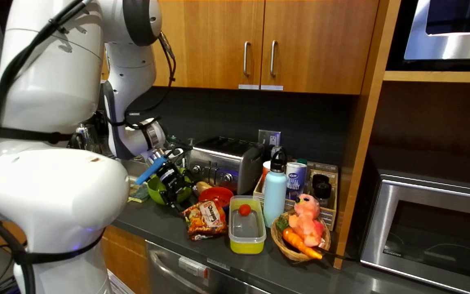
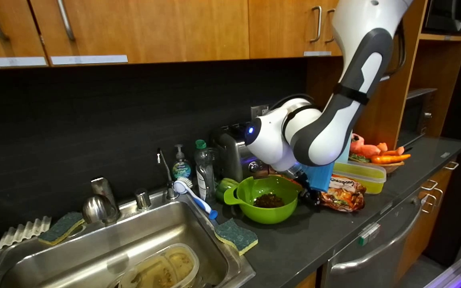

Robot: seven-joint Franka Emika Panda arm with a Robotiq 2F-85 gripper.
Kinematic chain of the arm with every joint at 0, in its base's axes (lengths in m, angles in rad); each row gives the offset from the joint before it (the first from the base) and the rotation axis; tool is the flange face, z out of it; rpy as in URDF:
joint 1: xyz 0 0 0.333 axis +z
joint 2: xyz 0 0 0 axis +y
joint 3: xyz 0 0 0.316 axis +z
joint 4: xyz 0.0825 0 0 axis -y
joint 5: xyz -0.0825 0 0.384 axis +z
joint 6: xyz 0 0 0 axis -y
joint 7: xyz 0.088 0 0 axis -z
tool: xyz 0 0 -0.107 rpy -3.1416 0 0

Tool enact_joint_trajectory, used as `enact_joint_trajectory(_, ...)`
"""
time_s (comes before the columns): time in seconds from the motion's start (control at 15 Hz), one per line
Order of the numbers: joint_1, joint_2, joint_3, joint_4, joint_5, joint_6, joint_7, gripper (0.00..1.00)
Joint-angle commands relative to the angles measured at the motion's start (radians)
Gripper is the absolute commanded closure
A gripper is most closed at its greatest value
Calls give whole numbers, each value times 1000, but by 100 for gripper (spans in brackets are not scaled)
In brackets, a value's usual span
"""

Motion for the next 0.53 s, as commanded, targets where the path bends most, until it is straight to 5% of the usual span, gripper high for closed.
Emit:
enact_joint_trajectory(0.0,-18,16,-12,-3,56,82,-80,0)
enact_joint_trajectory(0.47,11,35,-38,8,109,44,-96,0)
